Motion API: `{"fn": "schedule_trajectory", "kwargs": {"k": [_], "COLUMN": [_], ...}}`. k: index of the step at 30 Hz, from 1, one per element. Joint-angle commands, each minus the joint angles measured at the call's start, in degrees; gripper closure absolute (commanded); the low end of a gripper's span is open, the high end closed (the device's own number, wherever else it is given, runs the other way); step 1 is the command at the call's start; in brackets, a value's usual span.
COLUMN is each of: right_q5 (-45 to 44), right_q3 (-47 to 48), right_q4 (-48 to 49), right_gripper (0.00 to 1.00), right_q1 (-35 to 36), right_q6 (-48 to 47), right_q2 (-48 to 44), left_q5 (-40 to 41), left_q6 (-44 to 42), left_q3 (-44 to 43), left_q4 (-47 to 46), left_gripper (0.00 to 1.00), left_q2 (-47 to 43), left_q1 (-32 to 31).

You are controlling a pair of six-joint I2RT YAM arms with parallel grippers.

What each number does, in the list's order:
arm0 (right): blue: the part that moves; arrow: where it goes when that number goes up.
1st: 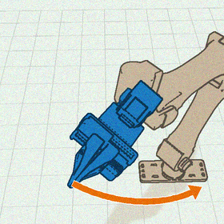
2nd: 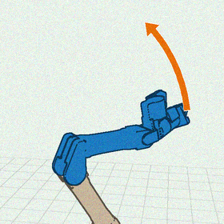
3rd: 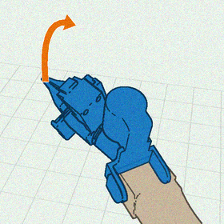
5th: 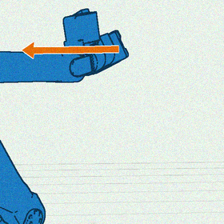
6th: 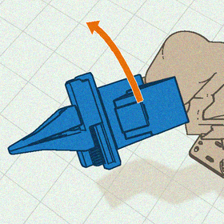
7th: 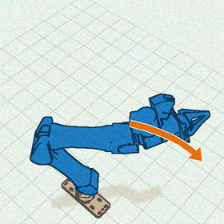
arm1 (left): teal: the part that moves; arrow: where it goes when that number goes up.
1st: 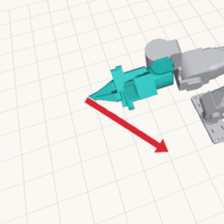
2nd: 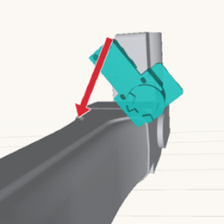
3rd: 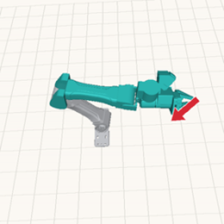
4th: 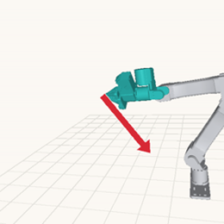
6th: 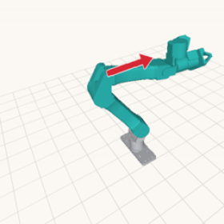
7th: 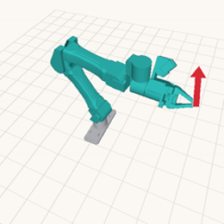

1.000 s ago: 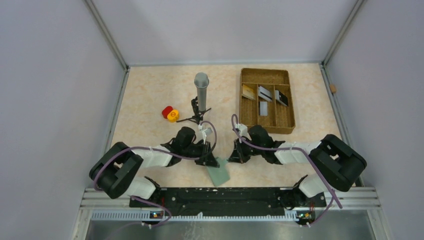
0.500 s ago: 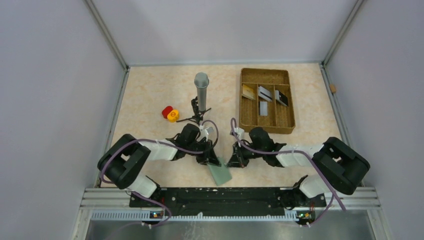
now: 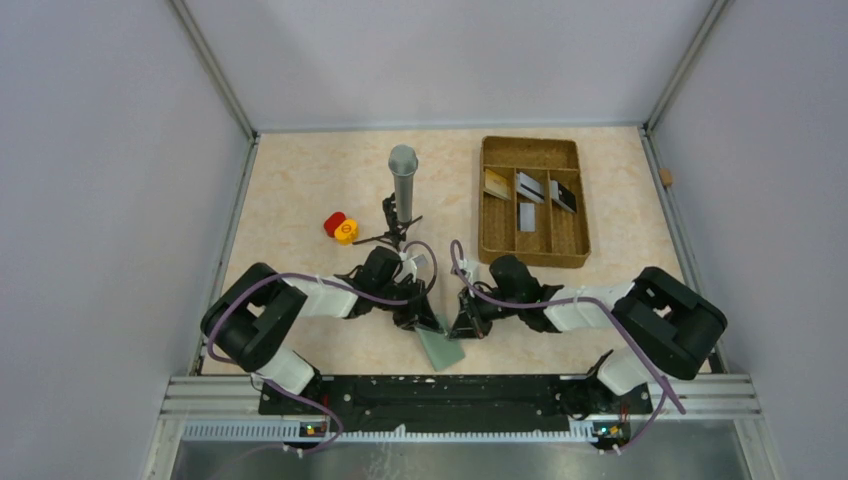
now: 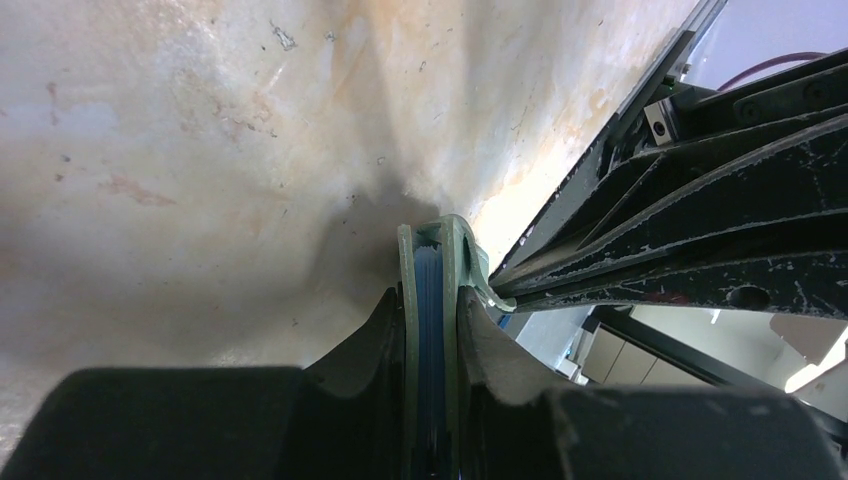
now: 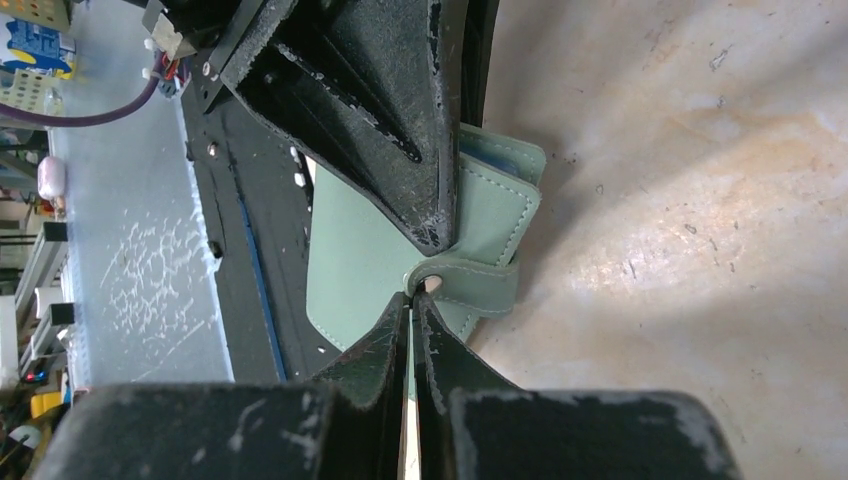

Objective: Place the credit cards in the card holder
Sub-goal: Close the card holder at the center of the board.

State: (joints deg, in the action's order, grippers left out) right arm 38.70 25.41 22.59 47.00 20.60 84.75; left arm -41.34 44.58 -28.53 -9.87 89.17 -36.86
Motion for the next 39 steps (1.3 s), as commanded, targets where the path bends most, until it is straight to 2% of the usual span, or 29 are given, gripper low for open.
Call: {"fn": "schedule_trajectory", "kwargs": {"k": [1, 10, 18, 20, 23, 26, 28, 39], "right_q5": [1.74, 1.54, -6.81, -9.84, -13.88, -15.41, -15.90, -17.10], "right_q3": [3.14, 4.94, 4.42, 4.10, 4.07, 4.85, 5.40, 7.92], "right_q4": [-0.05, -3.82, -9.67, -10.90, -12.24, -13.23, -13.40, -12.96], "right_gripper": [1.00, 1.00, 1.00, 0.94, 0.71, 0.61, 0.58, 0.56], "right_q1": [1.51, 2.83, 2.88, 2.85, 2.83, 2.87, 2.83, 4.79], "right_q6": [-2.35, -3.33, -2.55, -2.41, -2.14, -2.48, -2.78, -2.24], "right_q2": [1.22, 2.65, -4.12, -6.47, -9.52, -9.79, -8.98, -6.53], "left_q5": [9.45, 10.98, 10.95, 10.93, 10.86, 10.68, 10.54, 9.97], "left_q6": [-3.58, -4.37, -5.15, -5.30, -5.33, -5.33, -5.31, -5.30], "left_q3": [0.29, -0.38, -0.55, -0.53, -0.47, -0.49, -0.60, -0.56], "left_q4": [4.58, 6.16, 6.85, 6.88, 6.88, 6.72, 6.62, 6.14], "left_gripper": [1.00, 1.00, 1.00, 1.00, 1.00, 1.00, 1.00, 1.00], "left_q2": [2.57, 3.07, 3.70, 3.87, 3.97, 4.21, 4.41, 5.23], "left_q1": [-0.32, -0.16, 0.16, 0.19, 0.29, 0.38, 0.33, 0.33]}}
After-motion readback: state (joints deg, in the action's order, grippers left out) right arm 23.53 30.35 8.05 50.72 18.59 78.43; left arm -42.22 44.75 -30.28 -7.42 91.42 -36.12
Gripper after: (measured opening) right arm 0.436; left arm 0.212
